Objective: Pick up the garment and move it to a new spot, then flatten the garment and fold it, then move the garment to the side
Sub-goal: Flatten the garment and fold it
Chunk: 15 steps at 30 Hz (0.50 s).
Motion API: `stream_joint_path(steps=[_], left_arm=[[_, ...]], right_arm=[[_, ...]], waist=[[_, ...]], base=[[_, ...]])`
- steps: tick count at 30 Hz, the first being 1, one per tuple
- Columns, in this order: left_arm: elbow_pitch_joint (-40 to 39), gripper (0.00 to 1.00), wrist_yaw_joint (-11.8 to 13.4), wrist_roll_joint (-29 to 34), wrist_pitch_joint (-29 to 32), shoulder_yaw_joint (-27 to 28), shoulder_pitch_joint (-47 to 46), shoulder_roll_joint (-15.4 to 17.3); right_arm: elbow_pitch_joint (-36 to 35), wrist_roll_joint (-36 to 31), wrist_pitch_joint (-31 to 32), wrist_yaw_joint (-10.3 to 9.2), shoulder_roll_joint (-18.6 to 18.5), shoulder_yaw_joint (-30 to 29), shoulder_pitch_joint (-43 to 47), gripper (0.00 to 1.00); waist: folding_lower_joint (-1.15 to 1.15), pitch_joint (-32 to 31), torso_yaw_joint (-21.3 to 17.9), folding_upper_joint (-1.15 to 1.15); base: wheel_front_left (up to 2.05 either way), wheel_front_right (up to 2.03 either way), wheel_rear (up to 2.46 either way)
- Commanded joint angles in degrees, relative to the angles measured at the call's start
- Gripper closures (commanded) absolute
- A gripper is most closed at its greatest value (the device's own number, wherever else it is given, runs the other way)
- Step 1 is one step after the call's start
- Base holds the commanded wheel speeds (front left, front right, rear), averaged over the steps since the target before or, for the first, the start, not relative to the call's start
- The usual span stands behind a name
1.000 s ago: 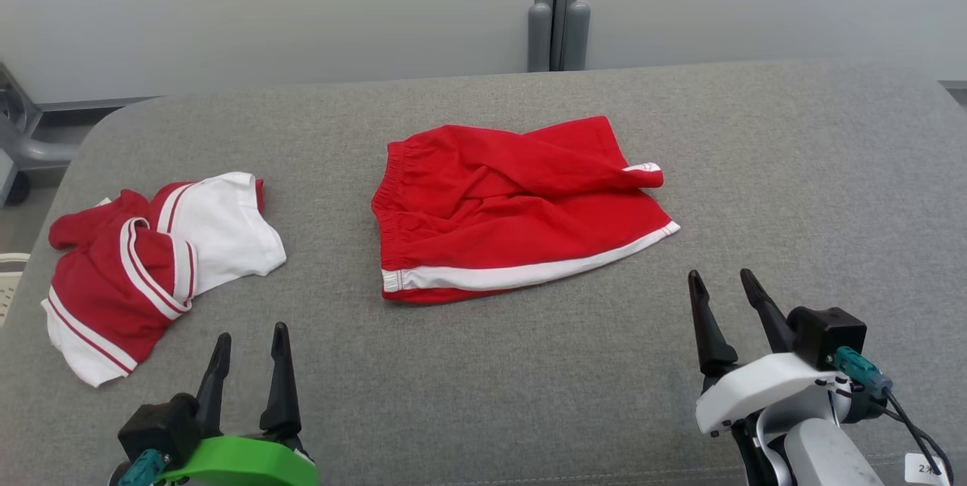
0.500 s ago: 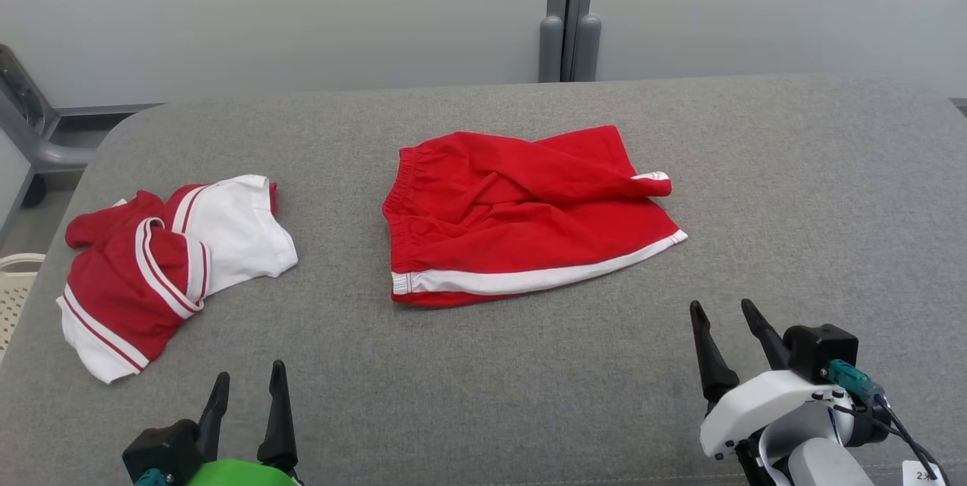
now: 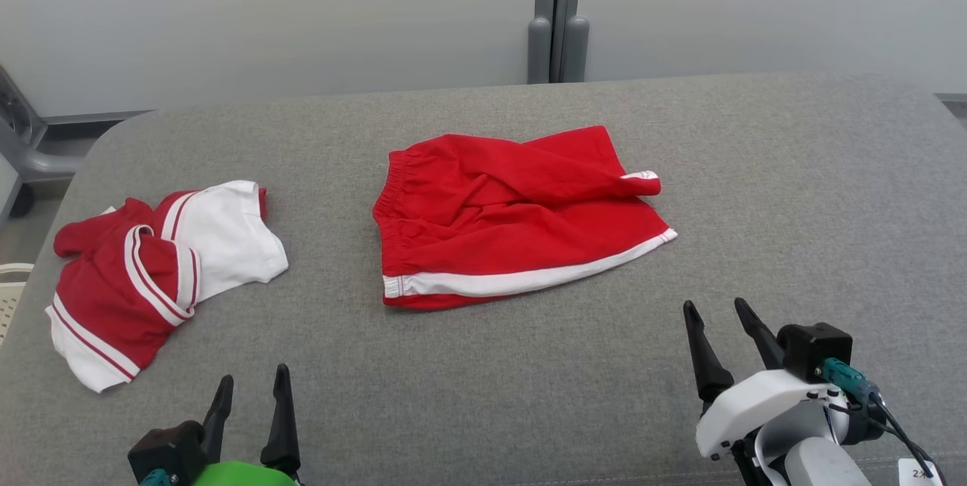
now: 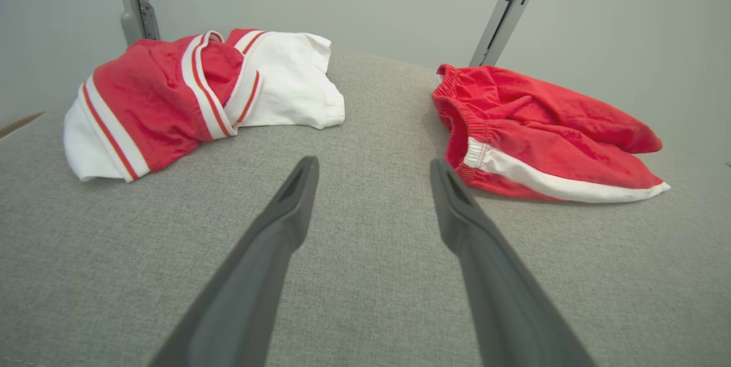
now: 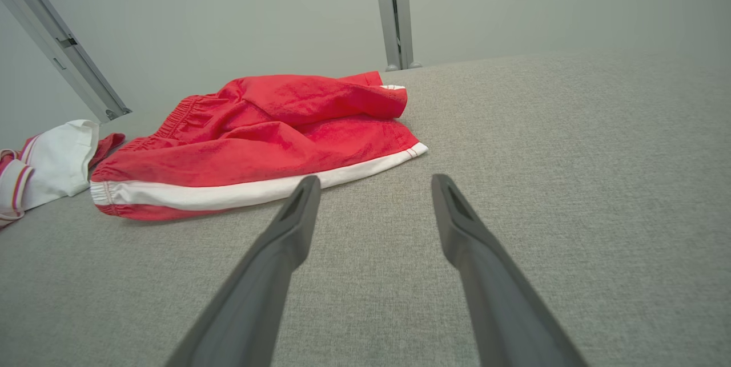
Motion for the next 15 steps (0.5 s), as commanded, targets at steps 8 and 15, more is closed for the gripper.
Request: stream_joint_path(steps=[8, 15], left_arm=[[0.19, 0.00, 0.60, -0.11, 0.52, -0.33, 0.23, 0.65], [0.11, 0.00, 1.04, -0.04, 1.64, -0.87, -0.64, 0.96]], right_arm=[[-0.40, 0.29, 0.32, 0.00, -0.17, 0.60, 0.04, 0.00], [-1.18, -0.03, 0.80, 0.00, -0.18, 0.47, -1.13, 0.00]], waist=[[0.00, 0.29, -0.32, 0.00], [0.00, 1.03, -0.43, 0.00]], base=[[0.00, 0.00, 0.00], [0.00, 0.00, 0.00]])
